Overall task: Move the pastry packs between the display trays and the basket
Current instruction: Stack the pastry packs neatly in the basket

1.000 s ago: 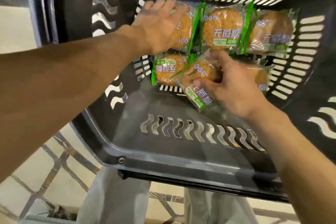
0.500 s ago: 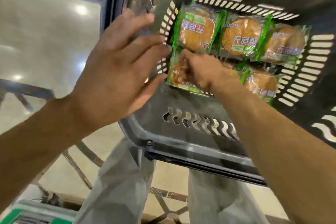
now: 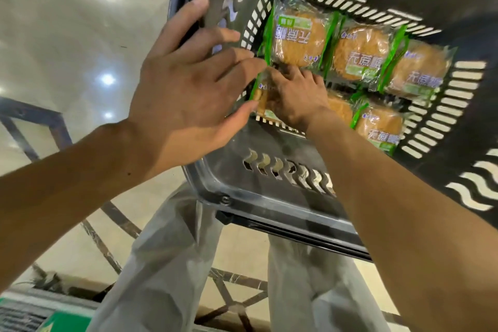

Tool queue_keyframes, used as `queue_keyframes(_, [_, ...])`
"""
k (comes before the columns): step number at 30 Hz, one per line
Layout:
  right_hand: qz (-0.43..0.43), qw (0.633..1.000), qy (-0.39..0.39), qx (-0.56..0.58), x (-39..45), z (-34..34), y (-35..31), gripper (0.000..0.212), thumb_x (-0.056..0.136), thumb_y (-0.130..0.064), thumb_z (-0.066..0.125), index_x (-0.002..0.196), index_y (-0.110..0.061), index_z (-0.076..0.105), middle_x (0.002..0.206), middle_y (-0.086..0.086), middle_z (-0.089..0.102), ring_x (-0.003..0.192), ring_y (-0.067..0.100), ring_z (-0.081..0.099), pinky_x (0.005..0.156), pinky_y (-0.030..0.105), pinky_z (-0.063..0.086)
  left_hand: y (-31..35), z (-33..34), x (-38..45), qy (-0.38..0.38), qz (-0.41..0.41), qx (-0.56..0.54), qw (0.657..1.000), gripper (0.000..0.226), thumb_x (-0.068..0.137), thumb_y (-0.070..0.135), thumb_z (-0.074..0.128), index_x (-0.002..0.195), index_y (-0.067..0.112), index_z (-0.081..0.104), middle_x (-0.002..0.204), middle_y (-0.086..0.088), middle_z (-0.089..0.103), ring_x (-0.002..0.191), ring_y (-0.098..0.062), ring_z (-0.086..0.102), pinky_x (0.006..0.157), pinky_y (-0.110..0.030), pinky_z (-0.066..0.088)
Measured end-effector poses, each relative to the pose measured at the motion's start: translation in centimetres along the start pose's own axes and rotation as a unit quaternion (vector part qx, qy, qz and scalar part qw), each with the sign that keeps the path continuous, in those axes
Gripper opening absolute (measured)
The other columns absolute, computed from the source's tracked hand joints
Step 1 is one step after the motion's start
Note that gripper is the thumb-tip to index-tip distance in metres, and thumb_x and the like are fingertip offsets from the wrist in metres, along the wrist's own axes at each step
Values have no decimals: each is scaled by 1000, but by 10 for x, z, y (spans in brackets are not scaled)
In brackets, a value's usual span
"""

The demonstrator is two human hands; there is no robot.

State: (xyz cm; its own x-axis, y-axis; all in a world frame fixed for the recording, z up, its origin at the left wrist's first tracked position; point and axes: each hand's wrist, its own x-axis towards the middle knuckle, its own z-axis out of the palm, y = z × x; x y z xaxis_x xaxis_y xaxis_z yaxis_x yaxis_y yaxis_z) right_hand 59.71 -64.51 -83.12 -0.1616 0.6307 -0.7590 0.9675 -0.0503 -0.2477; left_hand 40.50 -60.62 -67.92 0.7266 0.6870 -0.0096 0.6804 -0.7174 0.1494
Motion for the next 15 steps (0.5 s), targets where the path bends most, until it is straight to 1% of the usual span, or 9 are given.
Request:
queue_keyframes(3, [-3, 1000, 3, -25, 2, -6, 0, 71, 95, -55, 56, 155, -41, 21, 149, 16, 38, 134, 41, 39, 112, 54, 31, 1, -1, 0, 2, 3, 0, 1000, 38, 96, 35, 62, 121, 8, 70, 111, -7, 74, 115, -33, 64, 119, -54, 25])
queue_keyframes(6, [8, 999, 8, -30, 3, -10, -2, 70, 94, -60, 56, 154, -42, 25, 148, 17, 38, 134, 41, 40, 113, 55, 31, 1, 0, 1, -1, -3, 15, 1000, 39, 96, 36, 61, 122, 7, 68, 110, -8, 74, 114, -33, 64, 120, -52, 22])
queue_keyframes(8, [4, 1000, -5, -3, 3, -11, -3, 72, 94, -63, 53, 155, -36, 26, 151, 15, 39, 136, 40, 40, 114, 55, 29, 1, 0, 1, -6, -5, 26, 1000, 40, 97, 36, 59, 122, 7, 68, 108, -8, 74, 113, -33, 64, 121, -49, 18])
queue_keyframes(12, [4, 999, -31, 39, 4, -15, -2, 73, 96, -65, 46, 151, -18, 34, 149, 12, 46, 137, 35, 43, 118, 53, 25, 1, 0, 1, -12, -11, 39, 999, 41, 97, 38, 57, 124, 9, 67, 104, -8, 74, 111, -31, 64, 123, -46, 15])
queue_keyframes(15, [11, 997, -65, 46, 14, -19, 0, 81, 95, -74, 37, 151, -15, 36, 156, 13, 40, 142, 34, 38, 120, 54, 22, 2, 1, 1, -11, -14, 42, 999, 40, 97, 37, 59, 124, 9, 68, 101, -8, 74, 109, -31, 64, 123, -45, 15])
